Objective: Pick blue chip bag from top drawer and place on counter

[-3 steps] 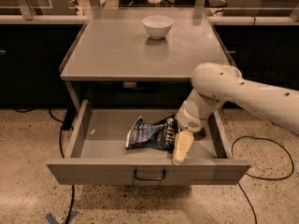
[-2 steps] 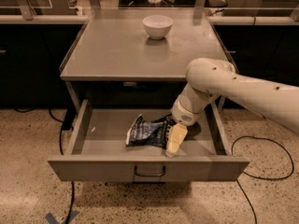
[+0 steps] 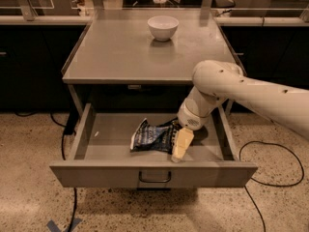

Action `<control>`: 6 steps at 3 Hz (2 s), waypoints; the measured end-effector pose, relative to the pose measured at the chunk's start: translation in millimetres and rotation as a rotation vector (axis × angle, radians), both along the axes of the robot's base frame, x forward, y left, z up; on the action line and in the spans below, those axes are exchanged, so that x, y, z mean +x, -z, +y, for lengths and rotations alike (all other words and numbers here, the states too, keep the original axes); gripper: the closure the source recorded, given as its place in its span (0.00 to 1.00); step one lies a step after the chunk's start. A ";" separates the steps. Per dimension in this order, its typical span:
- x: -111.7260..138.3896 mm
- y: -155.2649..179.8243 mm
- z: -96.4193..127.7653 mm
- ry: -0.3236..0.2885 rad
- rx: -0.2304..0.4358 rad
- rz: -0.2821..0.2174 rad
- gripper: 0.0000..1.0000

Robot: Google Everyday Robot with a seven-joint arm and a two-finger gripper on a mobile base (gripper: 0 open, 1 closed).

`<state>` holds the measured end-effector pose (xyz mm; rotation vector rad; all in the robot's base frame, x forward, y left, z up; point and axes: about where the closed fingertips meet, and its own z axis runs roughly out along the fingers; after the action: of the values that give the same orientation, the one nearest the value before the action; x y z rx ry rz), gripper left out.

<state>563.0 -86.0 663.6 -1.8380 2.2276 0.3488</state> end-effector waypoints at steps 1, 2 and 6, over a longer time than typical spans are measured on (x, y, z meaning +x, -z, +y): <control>12.9 2.1 -2.6 0.022 0.012 0.034 0.00; 8.8 13.0 -0.2 0.015 0.018 0.026 0.00; 11.4 0.1 22.9 -0.013 0.052 -0.038 0.00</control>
Offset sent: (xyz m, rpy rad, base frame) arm 0.0102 -0.0020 -0.0025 0.0100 0.0312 -0.0190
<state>574.4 -63.1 663.4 -1.8187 2.1617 0.3671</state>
